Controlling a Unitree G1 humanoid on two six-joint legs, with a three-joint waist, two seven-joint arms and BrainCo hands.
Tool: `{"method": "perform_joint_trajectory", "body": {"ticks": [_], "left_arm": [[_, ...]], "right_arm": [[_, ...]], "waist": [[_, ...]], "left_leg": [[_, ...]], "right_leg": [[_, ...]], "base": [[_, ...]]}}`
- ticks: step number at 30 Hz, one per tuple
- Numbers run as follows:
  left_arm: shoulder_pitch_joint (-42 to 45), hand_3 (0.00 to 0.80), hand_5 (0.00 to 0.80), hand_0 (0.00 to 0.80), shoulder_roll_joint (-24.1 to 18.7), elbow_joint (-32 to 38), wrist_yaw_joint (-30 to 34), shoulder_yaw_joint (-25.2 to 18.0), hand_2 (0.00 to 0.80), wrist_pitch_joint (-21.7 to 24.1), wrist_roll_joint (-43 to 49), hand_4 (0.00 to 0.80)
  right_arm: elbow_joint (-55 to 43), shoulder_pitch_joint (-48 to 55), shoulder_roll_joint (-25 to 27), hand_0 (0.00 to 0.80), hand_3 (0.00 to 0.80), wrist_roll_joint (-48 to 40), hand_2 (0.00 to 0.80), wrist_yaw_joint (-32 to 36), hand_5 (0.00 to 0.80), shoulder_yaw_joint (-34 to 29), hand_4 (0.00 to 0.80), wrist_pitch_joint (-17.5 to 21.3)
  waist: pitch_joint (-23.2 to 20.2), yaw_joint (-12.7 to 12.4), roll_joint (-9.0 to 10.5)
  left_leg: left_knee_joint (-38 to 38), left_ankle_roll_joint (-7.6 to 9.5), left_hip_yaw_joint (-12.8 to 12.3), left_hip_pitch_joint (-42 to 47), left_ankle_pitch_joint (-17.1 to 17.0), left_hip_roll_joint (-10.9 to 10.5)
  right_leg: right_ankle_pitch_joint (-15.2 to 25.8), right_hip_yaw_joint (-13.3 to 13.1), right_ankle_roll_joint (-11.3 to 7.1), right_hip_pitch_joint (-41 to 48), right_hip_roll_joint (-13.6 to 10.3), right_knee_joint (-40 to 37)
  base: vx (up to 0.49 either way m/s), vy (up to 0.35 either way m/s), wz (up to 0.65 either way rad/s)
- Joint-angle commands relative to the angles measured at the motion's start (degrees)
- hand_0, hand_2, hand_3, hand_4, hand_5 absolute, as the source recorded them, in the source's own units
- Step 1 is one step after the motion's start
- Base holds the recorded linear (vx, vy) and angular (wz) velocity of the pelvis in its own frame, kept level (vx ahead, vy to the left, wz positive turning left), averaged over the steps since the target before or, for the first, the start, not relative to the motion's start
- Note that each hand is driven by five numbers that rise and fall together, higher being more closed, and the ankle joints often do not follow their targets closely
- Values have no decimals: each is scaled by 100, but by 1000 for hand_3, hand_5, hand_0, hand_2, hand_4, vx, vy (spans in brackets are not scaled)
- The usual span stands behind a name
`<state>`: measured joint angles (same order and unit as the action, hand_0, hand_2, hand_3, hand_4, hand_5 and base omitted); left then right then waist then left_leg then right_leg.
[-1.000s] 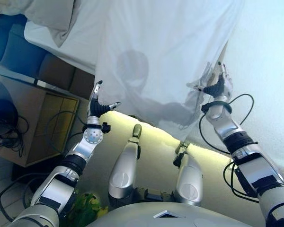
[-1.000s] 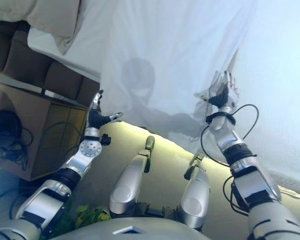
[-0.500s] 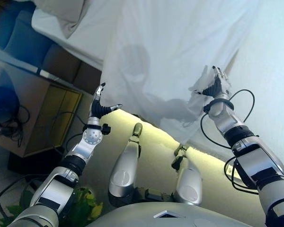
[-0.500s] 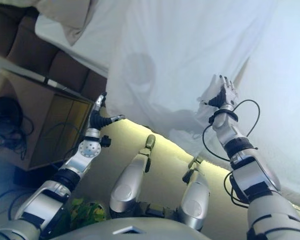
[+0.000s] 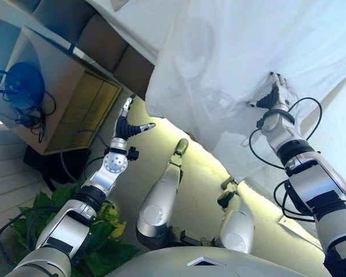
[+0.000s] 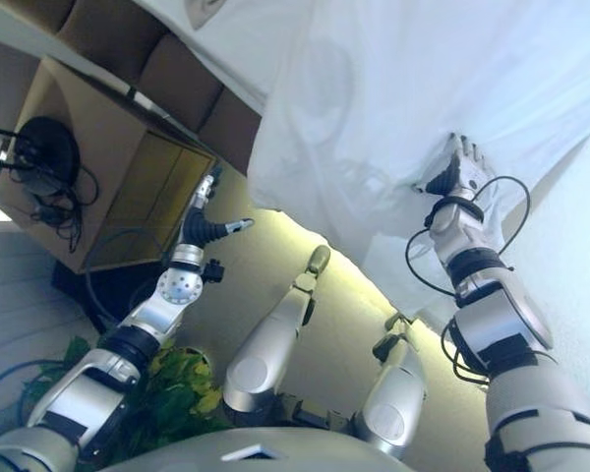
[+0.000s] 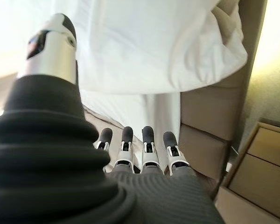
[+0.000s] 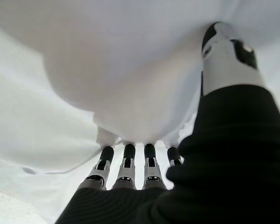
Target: Make the bed neatly
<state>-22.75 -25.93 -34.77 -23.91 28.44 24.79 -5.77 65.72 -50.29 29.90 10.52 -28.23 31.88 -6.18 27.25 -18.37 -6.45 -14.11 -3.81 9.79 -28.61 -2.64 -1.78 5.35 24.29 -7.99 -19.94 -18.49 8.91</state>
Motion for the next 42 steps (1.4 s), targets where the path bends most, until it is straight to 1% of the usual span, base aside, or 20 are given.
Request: {"method": "perform_joint_trajectory", "body": {"ticks": [1,6,8,12,17,19,20,21,25,28,29,30,32,34,36,39,42], "left_arm": [[-223,0,0,0,-206,485,-161,53,0,409,-30,0],[-275,0,0,0,-127,512,-300,103,0,443,38,0],[-307,0,0,0,-117,558,-346,117,0,372,65,0],[-357,0,0,0,-111,554,-429,128,0,293,93,0],[-358,0,0,0,-130,539,-376,57,0,182,-24,0],[-291,0,0,0,-196,603,-324,-1,0,117,-67,0],[-246,0,0,0,-246,636,-279,-41,0,86,-92,0],[-195,0,0,0,-284,644,-234,-89,0,77,-117,0],[28,0,0,0,-382,655,-177,-230,0,20,-79,0],[223,0,0,0,-460,643,-138,-402,0,-22,-81,0],[249,0,0,0,-472,643,-132,-427,0,-31,-81,0],[332,0,0,0,-511,648,-116,-525,0,-70,-93,0],[448,0,0,0,-523,637,-99,-632,0,-65,-63,0],[665,0,0,0,-561,702,-12,-816,0,-90,-49,0],[797,0,0,0,-568,728,28,-905,0,-81,-40,0],[1172,0,0,0,-553,754,206,-1197,0,-35,-96,0],[1588,0,0,0,-459,744,435,-1506,0,-42,-143,0]], "right_arm": [[152,-75,-33,0,0,-87,0,136,0,18,0,-65],[382,42,-157,0,0,-176,0,255,0,-98,0,14],[403,94,-209,0,0,-166,0,306,0,-88,0,18],[311,154,-239,0,0,-331,0,141,0,-51,0,160],[-22,131,-162,0,0,-542,0,-163,0,-110,0,486],[-245,189,-103,0,0,-696,0,-304,0,-198,0,655],[-363,241,-83,0,0,-739,0,-372,0,-255,0,726],[-481,286,-66,0,0,-790,0,-445,0,-297,0,795],[-1197,605,81,0,0,-960,0,-518,0,-492,0,903],[-1897,1044,169,0,0,-1030,0,-426,0,-630,0,891],[-2006,1119,177,0,0,-1047,0,-405,0,-651,0,873],[-2297,1381,171,0,0,-1079,0,-348,0,-718,0,875],[-2576,1701,161,0,0,-1201,0,-266,0,-807,0,943],[-2899,2291,144,0,0,-1401,0,-54,0,-1020,0,1243],[-3058,2589,123,0,0,-1517,0,117,0,-1151,0,1430],[-3412,3331,5,0,0,-1906,0,581,0,-1498,0,1863],[-3564,3938,-241,0,0,-2364,0,1072,0,-1815,0,2111]], "waist": [[246,-104,1],[251,-76,-29],[251,-63,-21],[251,-14,30],[174,61,152],[134,83,232],[122,107,276],[97,124,325],[-17,241,519],[-147,376,685],[-166,392,709],[-230,476,779],[-311,559,852],[-452,654,929],[-522,697,964],[-735,814,1043],[-973,924,1072]], "left_leg": [[-225,70,-262,-517,-206,-66],[-207,73,-287,-592,-234,-87],[-201,73,-301,-590,-231,-85],[-196,60,-328,-518,-210,-69],[-176,14,-371,-324,-154,21],[-182,3,-383,-245,-104,78],[-160,28,-394,-264,-233,76],[-150,21,-406,-214,-214,114],[-58,-15,-500,21,-138,263],[70,-48,-648,240,-91,399],[92,-53,-669,277,-86,417],[147,-68,-743,398,-60,485],[205,-90,-827,545,-29,553],[306,-105,-899,771,1,633],[359,-112,-929,887,14,670],[455,-118,-1018,1141,23,741],[559,-125,-1141,1502,80,820]], "right_leg": [[-175,-286,-455,47,-466,610],[-148,-314,-467,-26,-459,565],[-143,-320,-470,-19,-452,540],[-102,-334,-472,59,-410,456],[-51,-309,-468,329,-345,276],[-27,-306,-459,426,-306,217],[107,-249,-410,429,-312,157],[115,-243,-410,482,-282,119],[153,-241,-389,711,-147,-78],[171,-292,-376,884,-44,-251],[175,-303,-374,910,-27,-277],[179,-344,-367,984,27,-340],[176,-394,-354,1088,85,-419],[162,-453,-337,1230,154,-505],[153,-482,-330,1302,186,-546],[146,-540,-313,1459,234,-632],[86,-637,-301,1681,322,-718]], "base": [[-23,39,5],[-13,19,2],[0,0,0],[0,0,0],[30,-31,-2],[21,-70,-4],[-22,-70,-4],[-23,-65,-7],[51,-85,-14],[54,-65,-19],[47,-64,-20],[49,-58,-27],[56,-60,-29],[82,-56,-22],[68,-40,-23],[94,-46,-22],[130,-34,-25]]}}
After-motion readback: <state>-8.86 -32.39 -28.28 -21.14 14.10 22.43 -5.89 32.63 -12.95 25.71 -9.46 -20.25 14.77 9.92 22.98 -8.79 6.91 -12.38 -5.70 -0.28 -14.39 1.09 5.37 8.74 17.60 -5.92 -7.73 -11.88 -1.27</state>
